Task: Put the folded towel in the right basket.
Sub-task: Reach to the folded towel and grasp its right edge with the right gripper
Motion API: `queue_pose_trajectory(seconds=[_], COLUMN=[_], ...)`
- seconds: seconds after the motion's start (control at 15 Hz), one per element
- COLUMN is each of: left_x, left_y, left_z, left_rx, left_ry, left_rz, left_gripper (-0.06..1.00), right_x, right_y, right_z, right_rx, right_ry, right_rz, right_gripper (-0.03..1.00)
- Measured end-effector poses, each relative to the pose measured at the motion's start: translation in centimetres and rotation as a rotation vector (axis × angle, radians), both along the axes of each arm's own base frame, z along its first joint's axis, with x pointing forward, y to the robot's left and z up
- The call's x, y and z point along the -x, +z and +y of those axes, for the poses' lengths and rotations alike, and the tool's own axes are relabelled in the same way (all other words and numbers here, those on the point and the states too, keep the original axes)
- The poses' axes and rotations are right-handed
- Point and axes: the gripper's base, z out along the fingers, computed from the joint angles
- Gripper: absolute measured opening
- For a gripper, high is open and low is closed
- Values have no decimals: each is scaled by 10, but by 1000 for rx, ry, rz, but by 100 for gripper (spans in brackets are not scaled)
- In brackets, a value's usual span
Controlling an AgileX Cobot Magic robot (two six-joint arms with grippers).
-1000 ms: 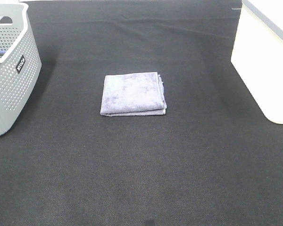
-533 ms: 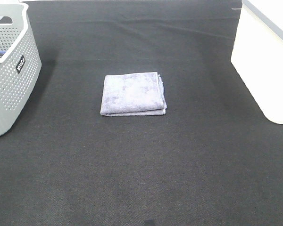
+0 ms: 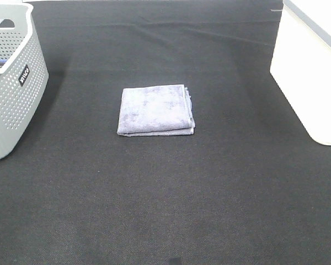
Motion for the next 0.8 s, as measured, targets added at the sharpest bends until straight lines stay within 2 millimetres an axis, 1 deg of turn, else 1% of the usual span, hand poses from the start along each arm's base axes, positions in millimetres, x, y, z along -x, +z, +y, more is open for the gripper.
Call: queue_pose_trajectory(seconds=[0.8], left_x=[0], left_y=[0], left_z=[0], left_rx=[0], left_ry=[0], left_rz=[0], left_gripper=[97], right_x=[0], right_y=[0], right_z=[0], right_rx=[0], right_ry=[0], right_rz=[0], right_gripper=[73])
